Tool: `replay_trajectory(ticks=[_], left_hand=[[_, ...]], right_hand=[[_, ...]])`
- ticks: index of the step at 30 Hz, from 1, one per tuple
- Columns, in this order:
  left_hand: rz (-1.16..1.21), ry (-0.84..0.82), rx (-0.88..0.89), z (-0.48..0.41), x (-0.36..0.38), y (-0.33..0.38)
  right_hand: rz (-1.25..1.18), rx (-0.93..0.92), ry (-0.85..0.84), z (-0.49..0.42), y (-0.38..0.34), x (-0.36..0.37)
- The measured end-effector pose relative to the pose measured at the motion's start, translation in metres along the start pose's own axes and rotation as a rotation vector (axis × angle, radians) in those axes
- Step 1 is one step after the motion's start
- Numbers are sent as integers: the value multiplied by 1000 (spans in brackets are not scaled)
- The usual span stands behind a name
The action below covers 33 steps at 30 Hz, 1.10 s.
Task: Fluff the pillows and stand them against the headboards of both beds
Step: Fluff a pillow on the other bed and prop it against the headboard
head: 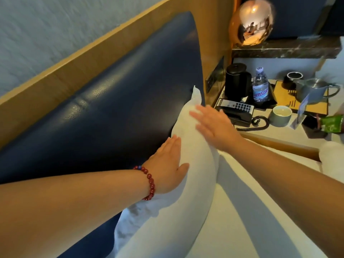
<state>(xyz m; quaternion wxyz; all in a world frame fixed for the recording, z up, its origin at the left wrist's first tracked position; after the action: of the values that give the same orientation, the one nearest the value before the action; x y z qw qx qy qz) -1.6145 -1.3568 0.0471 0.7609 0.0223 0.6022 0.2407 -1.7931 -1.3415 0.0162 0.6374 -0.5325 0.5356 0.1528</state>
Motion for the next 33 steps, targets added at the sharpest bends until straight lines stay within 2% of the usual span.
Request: replay_trajectory(ticks=[2,6,10,15,18,22,29,33], left_hand=[[4,19,4,-12,-2,6],[8,77,-14,-31,-19,7],[-35,61,-2,-45,-23,4],[-166,-2,61,-78,-19,10],[-239,16,53,-92,-20,6],[-348,31,108,-94,-23,7],[-503,7,171,-88,-21,13],[-533,9,166,-88,-18,11]], right_hand=[[-187,258,-38,-24,32,-7],[-641,313,-12,-24,53,-14],[-916,631,-207,-30,83,18],[-966,651,-363,-38,96,47],[-967,707,-467,-37,104,76],[-1047,738,-489,-44,109,104],[-1181,787,-448,-54,113,128],[-1358,868,-314,-56,120,131]])
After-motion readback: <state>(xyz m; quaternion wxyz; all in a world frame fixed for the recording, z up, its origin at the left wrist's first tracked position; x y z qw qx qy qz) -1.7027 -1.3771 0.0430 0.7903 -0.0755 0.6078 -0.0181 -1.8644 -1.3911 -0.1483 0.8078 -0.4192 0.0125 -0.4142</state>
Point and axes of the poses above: each hand's wrist, its own z-axis away from the middle knuckle, its own x-axis out of the palm, y = z × x, the point moved 8 cm from there along -z, towards the middle knuckle, and after that the axes turned 15 degrees about x, right-handed, at the moved point
